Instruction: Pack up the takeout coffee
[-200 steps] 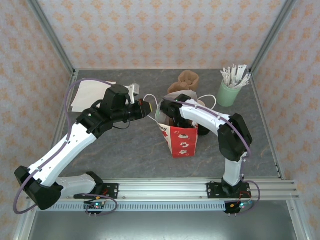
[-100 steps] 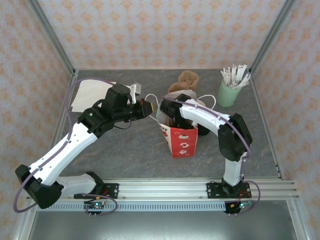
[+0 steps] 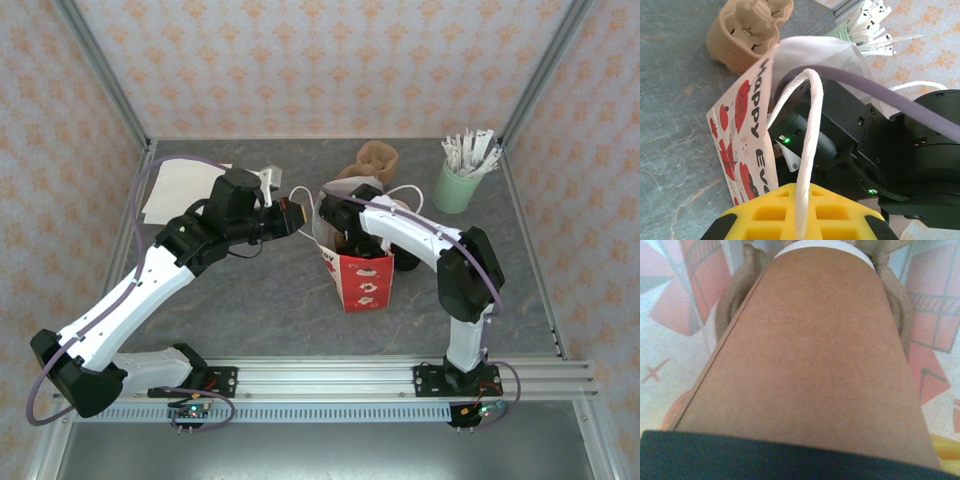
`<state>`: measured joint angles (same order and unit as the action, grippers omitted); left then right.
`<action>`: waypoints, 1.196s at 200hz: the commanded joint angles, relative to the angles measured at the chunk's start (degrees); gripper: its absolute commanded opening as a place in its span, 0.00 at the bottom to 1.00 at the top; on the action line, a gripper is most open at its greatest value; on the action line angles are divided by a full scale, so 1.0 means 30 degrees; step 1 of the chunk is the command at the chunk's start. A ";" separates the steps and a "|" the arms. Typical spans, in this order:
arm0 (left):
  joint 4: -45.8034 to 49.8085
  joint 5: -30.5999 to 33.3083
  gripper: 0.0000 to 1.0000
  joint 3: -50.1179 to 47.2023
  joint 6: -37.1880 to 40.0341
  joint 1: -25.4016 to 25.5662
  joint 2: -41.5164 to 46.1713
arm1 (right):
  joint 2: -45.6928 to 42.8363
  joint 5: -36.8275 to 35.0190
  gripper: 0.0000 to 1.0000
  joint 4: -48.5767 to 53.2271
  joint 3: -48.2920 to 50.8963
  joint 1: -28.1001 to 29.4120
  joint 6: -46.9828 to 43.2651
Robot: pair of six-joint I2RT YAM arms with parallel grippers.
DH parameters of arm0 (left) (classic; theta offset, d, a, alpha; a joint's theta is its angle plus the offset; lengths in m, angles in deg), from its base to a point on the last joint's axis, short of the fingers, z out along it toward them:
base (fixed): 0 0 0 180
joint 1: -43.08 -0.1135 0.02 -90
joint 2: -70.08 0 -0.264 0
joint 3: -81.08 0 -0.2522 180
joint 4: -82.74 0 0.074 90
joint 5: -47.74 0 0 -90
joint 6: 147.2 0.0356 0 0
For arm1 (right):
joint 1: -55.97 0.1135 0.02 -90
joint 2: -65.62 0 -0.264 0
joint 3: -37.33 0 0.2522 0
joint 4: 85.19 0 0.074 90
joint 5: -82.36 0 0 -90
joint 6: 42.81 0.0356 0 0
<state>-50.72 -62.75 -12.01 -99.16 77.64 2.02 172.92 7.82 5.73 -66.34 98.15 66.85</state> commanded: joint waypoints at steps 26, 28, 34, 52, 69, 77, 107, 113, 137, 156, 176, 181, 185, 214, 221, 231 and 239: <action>-0.0315 0.0805 0.06 0.0620 0.0450 0.0138 0.0360 | -0.0762 -0.1576 0.79 0.1895 -0.2330 -0.0171 0.0181; -0.0318 0.0820 0.06 0.0612 0.0450 0.0138 0.0396 | -0.0774 -0.1638 0.79 0.1924 -0.2458 -0.0171 0.0191; -0.0345 0.0824 0.06 0.0602 0.0450 0.0164 0.0408 | -0.0770 -0.1704 0.79 0.2091 -0.2785 -0.0171 0.0199; -0.0407 0.0828 0.06 0.0653 0.0453 0.0196 0.0436 | -0.0772 -0.1987 0.79 0.2350 -0.3548 -0.0194 0.0181; -0.0378 0.0794 0.06 0.0827 0.0508 0.0240 0.0418 | -0.0680 -0.1905 0.79 0.2447 -0.4024 -0.0370 0.0210; -0.0377 0.0794 0.06 0.0887 0.0537 0.0247 0.0418 | -0.0633 -0.1952 0.78 0.2532 -0.4256 -0.0476 0.0178; -0.0235 0.0998 0.06 0.0902 0.0654 0.0377 0.0556 | -0.0745 -0.1573 0.78 0.2634 -0.5615 -0.1095 0.0169; -0.0203 0.1029 0.06 0.0902 0.0698 0.0372 0.0608 | -0.0748 -0.1588 0.78 0.2749 -0.6086 -0.1135 0.0088; -0.0173 0.1174 0.06 0.0903 0.0801 0.0430 0.0710 | -0.0830 -0.1307 0.78 0.3011 -0.7678 -0.1189 -0.0101; -0.0314 0.1161 0.06 0.0931 0.0917 0.0515 0.0791 | -0.0974 -0.0909 0.78 0.2593 -0.7977 -0.1226 -0.0050; -0.0495 0.1197 0.06 0.1000 0.1111 0.0735 0.0857 | -0.0754 -0.0145 0.77 0.2154 -0.7536 -0.1207 0.0120; -0.0495 0.1278 0.06 0.1040 0.1174 0.0793 0.0908 | -0.0732 0.0073 0.77 0.1920 -0.7246 -0.1218 0.0170; -0.0495 0.1342 0.06 0.1070 0.1246 0.0836 0.0940 | -0.0732 0.0244 0.77 0.1688 -0.7004 -0.1218 0.0199; -0.0467 0.1723 0.06 0.1094 0.1617 0.1017 0.1298 | -0.1012 0.1600 0.76 -0.0300 -0.5487 -0.1152 0.0624; -0.0434 0.1756 0.06 0.1107 0.1676 0.1017 0.1326 | -0.1000 0.1750 0.76 -0.0486 -0.5449 -0.1122 0.0658; -0.0418 0.1729 0.06 0.1107 0.1760 0.1044 0.1382 | -0.0910 0.1625 0.75 -0.0419 -0.5702 -0.1106 0.0658; -0.0394 0.1747 0.06 0.1078 0.1783 0.1046 0.1412 | -0.0807 0.1555 0.75 -0.0261 -0.6004 -0.1107 0.0612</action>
<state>-50.81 -59.56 -10.94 -95.79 80.49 4.60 171.39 11.52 6.74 -82.93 94.56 67.94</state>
